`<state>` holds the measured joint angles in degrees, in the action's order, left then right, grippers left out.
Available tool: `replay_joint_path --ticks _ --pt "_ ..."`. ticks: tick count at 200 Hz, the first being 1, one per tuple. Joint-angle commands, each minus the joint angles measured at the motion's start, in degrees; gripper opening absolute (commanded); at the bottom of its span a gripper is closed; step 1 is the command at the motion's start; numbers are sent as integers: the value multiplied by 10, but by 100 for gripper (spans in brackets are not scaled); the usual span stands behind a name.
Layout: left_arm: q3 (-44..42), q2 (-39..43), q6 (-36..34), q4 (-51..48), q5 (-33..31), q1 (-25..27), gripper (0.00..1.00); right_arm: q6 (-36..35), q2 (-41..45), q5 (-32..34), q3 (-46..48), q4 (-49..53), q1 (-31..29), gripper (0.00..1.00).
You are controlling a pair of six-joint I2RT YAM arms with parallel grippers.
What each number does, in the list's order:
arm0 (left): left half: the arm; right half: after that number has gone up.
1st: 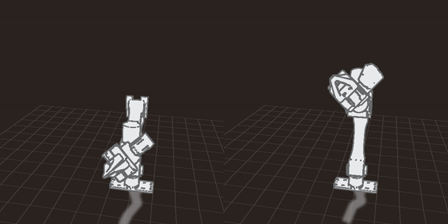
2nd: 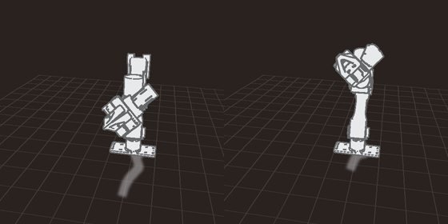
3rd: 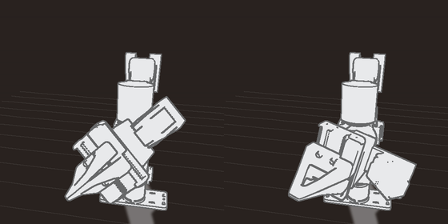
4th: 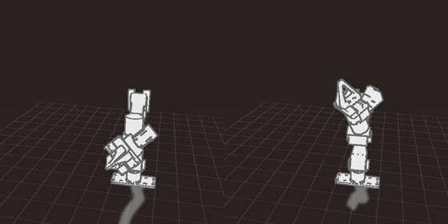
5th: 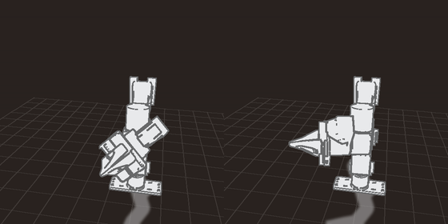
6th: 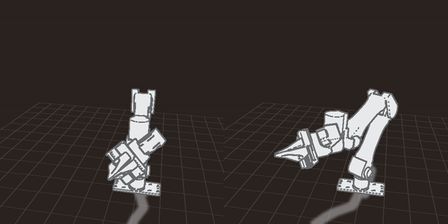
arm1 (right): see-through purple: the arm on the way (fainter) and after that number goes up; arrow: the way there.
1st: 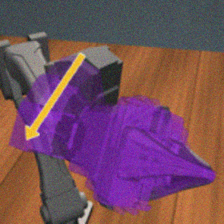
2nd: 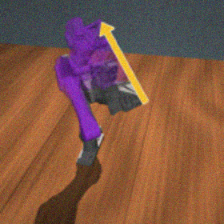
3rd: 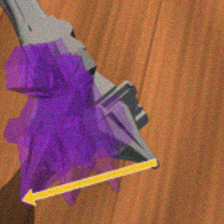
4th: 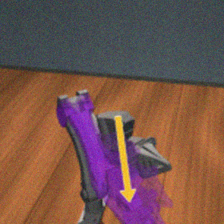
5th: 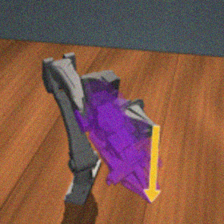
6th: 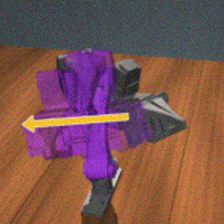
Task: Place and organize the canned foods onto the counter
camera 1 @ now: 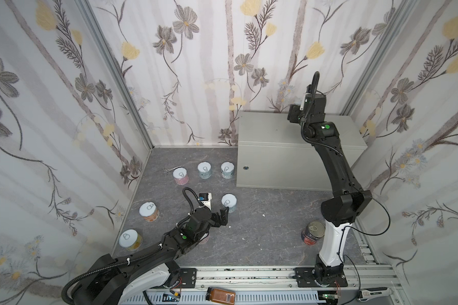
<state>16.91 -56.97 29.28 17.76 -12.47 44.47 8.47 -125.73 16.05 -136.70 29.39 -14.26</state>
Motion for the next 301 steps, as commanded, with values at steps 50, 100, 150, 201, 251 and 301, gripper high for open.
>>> replay_joint_path --ticks 50,100,150,201,251,301 --pt "0 5 -1 25 -11 0 100 3 -36 -14 -40 -41 -50 46" --pt "1 5 0 25 -10 2 100 22 -73 -24 -85 -71 -98 44" --pt "2 4 2 25 -13 2 100 31 -89 -32 -86 -92 -118 47" --pt "10 1 -4 25 -13 3 100 26 -99 -31 -86 -88 -131 46" --pt "14 -2 -4 25 -12 3 100 22 -102 -36 -86 -90 -149 47" --pt "20 -3 -4 25 -9 3 100 12 -111 -22 -87 -84 -156 62"
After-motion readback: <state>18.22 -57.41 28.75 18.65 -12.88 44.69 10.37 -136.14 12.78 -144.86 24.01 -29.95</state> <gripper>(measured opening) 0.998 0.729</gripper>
